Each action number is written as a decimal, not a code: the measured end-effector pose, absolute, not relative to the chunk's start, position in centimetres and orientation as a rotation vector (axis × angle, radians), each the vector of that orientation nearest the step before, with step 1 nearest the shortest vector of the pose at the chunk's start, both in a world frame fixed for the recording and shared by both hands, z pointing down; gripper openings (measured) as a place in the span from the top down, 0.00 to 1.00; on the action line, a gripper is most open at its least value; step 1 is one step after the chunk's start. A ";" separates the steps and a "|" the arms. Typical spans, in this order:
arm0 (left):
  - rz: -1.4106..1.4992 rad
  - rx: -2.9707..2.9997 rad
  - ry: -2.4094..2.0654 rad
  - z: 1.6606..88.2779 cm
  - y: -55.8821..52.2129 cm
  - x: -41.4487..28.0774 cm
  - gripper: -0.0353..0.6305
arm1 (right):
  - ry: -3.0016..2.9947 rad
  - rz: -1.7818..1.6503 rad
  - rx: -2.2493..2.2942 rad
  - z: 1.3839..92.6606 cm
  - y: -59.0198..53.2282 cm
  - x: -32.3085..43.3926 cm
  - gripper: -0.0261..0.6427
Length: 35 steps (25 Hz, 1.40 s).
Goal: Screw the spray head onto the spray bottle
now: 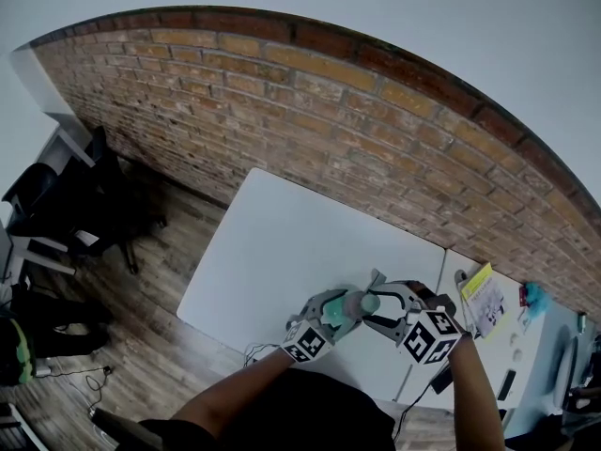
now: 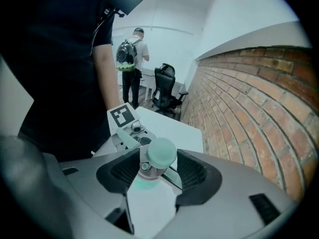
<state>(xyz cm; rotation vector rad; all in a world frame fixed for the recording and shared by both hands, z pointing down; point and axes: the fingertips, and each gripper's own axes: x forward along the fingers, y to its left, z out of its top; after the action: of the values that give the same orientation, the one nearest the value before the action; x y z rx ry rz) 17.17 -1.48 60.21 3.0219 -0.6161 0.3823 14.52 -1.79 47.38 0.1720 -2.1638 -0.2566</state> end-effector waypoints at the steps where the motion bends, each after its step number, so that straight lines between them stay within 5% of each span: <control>1: 0.385 3.024 -0.615 60.2 -1.5 17.2 0.45 | -2.136 -0.283 0.128 47.5 -1.8 14.4 0.64; 18: 0.362 3.026 -0.578 60.3 -1.5 17.2 0.45 | -1.797 -0.389 -0.342 50.5 -0.4 14.0 0.63; 35: 0.310 3.006 -0.612 60.3 -1.5 17.0 0.45 | -1.894 0.176 0.291 49.9 -1.9 13.5 0.63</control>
<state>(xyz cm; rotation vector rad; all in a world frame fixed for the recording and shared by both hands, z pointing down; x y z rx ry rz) 17.01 -1.54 60.27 3.0061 -0.6122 0.3102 13.47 -1.86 49.88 0.2911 -1.8940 0.1761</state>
